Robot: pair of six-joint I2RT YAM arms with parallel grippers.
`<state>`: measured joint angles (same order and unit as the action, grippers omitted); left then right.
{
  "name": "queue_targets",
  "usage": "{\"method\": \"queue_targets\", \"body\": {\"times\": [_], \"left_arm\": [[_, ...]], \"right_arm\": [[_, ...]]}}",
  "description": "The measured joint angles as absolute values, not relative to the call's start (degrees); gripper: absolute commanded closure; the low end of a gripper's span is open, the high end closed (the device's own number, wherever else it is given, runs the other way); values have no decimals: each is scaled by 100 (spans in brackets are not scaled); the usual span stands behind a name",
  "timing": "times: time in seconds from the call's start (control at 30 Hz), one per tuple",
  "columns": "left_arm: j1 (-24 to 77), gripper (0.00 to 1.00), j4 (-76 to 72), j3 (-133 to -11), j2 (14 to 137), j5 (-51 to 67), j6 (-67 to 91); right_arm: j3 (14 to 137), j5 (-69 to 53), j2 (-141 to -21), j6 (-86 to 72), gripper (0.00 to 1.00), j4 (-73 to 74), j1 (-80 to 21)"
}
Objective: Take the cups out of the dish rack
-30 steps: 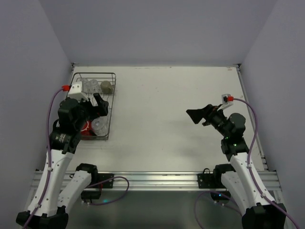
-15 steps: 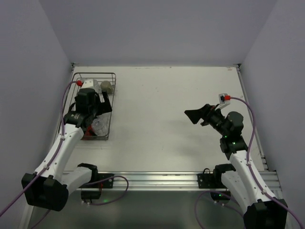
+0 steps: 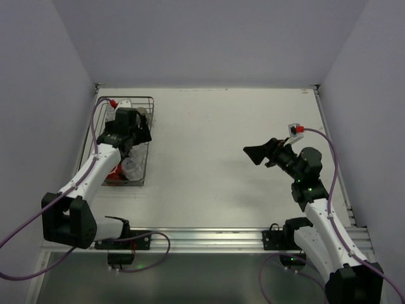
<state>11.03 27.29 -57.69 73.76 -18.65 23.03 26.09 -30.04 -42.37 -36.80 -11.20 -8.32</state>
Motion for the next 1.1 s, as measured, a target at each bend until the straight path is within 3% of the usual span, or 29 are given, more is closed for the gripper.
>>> {"method": "queue_targets", "body": {"times": [0.2, 0.43, 0.7, 0.83, 1.1], "left_arm": [[1103, 5, 2729, -5769, 7736, -2049, 2307], [1100, 16, 2676, -5776, 8001, -2180, 2346], [1100, 21, 2576, -5776, 8423, -2303, 2458], [1096, 52, 2475, -5774, 8444, -2353, 2519], [1094, 58, 2495, -5767, 8025, -2333, 2506]], "right_arm": [[2613, -3004, -4237, -3662, 10, -1118, -858], [2615, -3004, -4237, -3642, 11, -1118, -875], [2615, -3004, -4239, -3642, 11, -1118, -913], [2615, -3004, -4239, -3640, 11, -1118, -939], [2617, -3009, -4414, -3651, 11, -1194, -1162]]}}
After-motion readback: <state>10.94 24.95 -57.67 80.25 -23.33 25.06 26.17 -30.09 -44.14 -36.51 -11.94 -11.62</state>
